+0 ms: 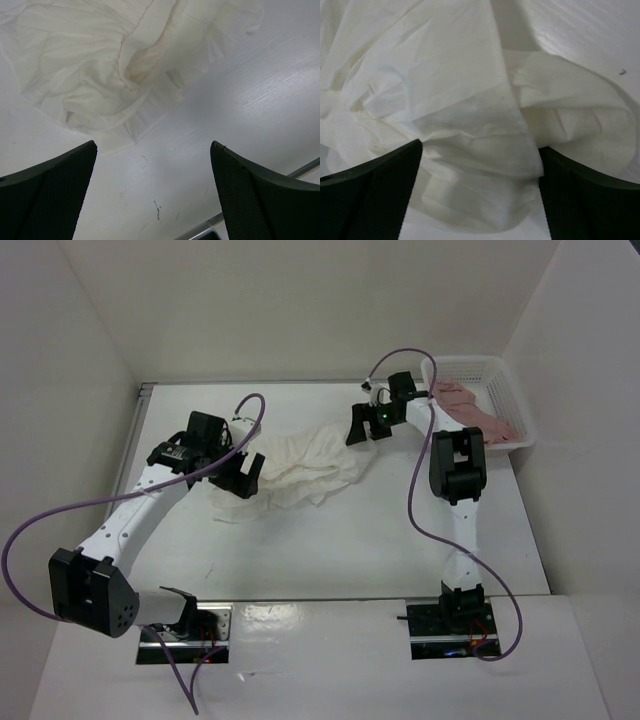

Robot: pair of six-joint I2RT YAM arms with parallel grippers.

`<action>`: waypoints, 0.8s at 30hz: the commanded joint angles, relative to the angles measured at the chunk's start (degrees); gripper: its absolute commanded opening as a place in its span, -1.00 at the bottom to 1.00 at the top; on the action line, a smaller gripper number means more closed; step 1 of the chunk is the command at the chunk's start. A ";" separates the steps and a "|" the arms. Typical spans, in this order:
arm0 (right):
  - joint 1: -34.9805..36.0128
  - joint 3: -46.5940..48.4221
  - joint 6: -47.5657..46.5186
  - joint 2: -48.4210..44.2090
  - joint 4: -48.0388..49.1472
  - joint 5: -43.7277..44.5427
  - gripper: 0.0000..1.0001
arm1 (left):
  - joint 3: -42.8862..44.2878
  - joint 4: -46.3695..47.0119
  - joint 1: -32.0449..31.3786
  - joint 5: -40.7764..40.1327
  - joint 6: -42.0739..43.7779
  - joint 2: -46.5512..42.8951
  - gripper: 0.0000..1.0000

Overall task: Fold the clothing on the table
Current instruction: Fold the skirt

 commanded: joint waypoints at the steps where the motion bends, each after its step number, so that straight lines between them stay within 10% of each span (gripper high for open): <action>1: 2.56 0.90 -1.00 1.80 -3.18 0.00 0.79 | -0.12 1.29 0.28 0.26 0.83 -1.44 1.00; 13: 5.37 0.90 -2.31 1.80 -4.85 5.37 -0.92 | -0.12 1.29 0.28 0.78 0.83 -1.44 1.00; 24: 4.06 -2.70 -3.37 -9.69 -2.57 19.51 -1.00 | -0.12 1.29 0.28 0.78 0.83 -1.96 1.00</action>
